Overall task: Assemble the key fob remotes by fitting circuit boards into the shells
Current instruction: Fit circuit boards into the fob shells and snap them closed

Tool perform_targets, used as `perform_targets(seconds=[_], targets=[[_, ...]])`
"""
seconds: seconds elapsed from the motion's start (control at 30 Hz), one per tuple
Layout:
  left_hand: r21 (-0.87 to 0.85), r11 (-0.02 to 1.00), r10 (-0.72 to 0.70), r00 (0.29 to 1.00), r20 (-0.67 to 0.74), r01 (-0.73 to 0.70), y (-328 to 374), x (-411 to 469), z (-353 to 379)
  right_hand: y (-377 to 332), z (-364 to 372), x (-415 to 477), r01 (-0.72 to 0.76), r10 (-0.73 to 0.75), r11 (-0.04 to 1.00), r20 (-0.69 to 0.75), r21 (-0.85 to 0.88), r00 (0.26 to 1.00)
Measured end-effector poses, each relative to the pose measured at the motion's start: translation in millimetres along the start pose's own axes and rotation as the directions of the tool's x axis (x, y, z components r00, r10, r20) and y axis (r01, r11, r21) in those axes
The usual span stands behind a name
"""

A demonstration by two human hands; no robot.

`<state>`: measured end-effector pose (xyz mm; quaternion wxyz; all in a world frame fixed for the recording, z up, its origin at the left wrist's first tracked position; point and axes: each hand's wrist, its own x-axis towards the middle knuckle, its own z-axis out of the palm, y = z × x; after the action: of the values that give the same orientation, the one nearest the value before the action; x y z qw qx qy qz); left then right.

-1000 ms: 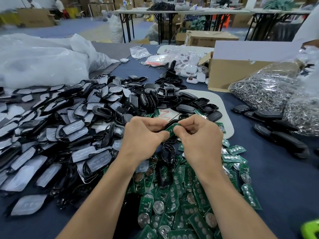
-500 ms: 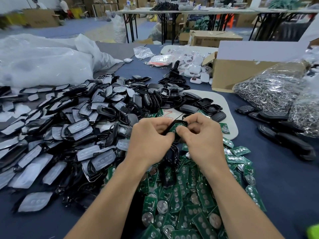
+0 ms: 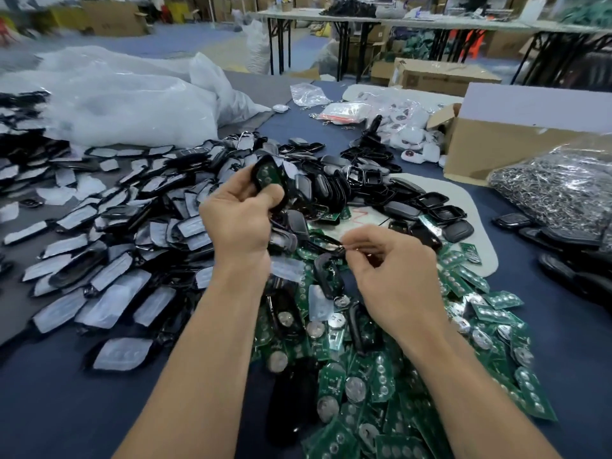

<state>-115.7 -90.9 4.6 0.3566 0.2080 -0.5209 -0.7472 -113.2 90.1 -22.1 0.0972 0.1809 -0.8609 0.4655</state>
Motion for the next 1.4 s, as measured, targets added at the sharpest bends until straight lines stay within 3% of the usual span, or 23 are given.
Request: perform_targets(seconds=[0.13, 0.27, 0.4, 0.5, 0.57, 0.67, 0.73, 0.87, 1.0, 1.1, 1.17, 1.23, 1.3, 1.4], targets=[[-0.220, 0.976, -0.059, 0.969, -0.238, 0.005, 17, 21, -22, -32, 31, 16, 0.188, -0.154, 0.967, 0.194, -0.172, 0.969], [-0.208, 0.968, 0.030, 0.893, -0.448, -0.137, 27, 33, -39, -59, 82, 52, 0.319, -0.216, 0.926, 0.410, -0.201, 0.886], [-0.016, 0.945, 0.294, 0.872, -0.392, -0.326, 33, 28, -44, -79, 126, 76, 0.528, -0.362, 0.837, 0.578, -0.142, 0.731], [-0.041, 0.956, 0.249, 0.881, -0.403, -0.289, 29, 32, -46, -80, 144, 80, 0.628, -0.323, 0.722, 0.662, -0.290, 0.677], [-0.059, 0.967, 0.202, 0.888, -0.414, -0.247, 25, 33, -46, -81, 145, 73, 0.594, -0.330, 0.749, 0.613, -0.292, 0.718], [-0.047, 0.976, 0.172, 0.887, -0.428, -0.212, 22, 34, -43, -81, 137, 57, 0.581, -0.501, 0.776, 0.320, -0.245, 0.804], [-0.016, 0.974, 0.199, 0.891, -0.408, -0.225, 20, 32, -40, -78, 128, 51, 0.504, -0.462, 0.810, 0.203, -0.299, 0.863], [0.217, 0.936, 0.331, 0.901, -0.279, -0.277, 17, 26, -34, -70, 107, 41, 0.313, -0.234, 0.835, 0.223, -0.452, 0.946], [0.295, 0.921, 0.332, 0.911, -0.246, -0.256, 10, 21, -32, -59, 87, 28, 0.328, -0.217, 0.843, 0.289, -0.426, 0.932], [0.300, 0.920, 0.322, 0.922, -0.214, -0.252, 4, 19, -31, -55, 74, 29, 0.269, -0.097, 0.904, 0.452, -0.332, 0.887], [0.304, 0.919, 0.319, 0.926, -0.202, -0.250, 1, 17, -29, -56, 68, 27, 0.245, -0.069, 0.919, 0.486, -0.309, 0.871], [0.292, 0.925, 0.306, 0.931, -0.197, -0.242, -1, 16, -28, -55, 58, 23, 0.218, -0.101, 0.938, 0.388, -0.269, 0.916], [0.256, 0.939, 0.282, 0.939, -0.197, -0.229, -2, 16, -26, -49, 42, 16, 0.162, -0.128, 0.970, 0.186, -0.181, 0.974], [0.163, 0.975, 0.187, 0.959, -0.215, -0.154, -4, 16, -22, -34, 17, 5, -0.011, 0.012, 0.999, -0.017, 0.045, 1.000]])
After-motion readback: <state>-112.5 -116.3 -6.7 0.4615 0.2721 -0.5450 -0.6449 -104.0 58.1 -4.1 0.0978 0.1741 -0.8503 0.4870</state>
